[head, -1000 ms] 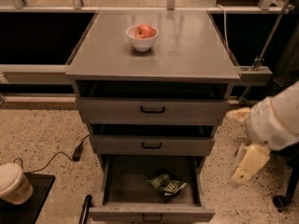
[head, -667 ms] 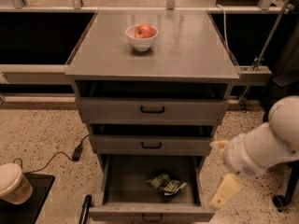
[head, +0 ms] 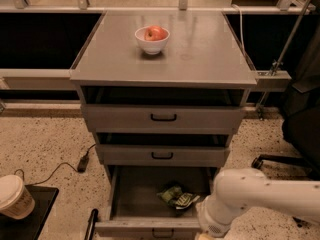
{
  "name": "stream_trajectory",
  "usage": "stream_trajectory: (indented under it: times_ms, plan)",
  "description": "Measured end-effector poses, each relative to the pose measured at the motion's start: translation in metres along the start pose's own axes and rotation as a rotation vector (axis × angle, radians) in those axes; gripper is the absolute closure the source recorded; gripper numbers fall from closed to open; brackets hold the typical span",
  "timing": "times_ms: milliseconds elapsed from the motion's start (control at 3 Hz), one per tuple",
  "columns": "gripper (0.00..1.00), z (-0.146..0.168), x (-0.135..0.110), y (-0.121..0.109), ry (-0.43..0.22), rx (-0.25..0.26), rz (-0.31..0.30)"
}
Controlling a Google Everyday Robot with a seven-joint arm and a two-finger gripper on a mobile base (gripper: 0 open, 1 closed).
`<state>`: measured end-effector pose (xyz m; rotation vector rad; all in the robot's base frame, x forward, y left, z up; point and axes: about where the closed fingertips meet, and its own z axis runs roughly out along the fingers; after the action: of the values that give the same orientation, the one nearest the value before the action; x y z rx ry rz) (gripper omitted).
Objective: Pick green jalapeno chip bag from bottom drawer and place on counter
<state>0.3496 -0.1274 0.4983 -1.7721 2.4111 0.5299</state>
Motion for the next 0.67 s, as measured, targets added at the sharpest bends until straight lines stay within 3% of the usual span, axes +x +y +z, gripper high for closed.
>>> stream_trajectory:
  times_ms: [333,667]
  plan:
    - [0.00,0.023,-0.013,-0.004,0.045,0.016,-0.053]
    - [0.00,0.030,0.011,-0.010,0.028,0.063,0.037]
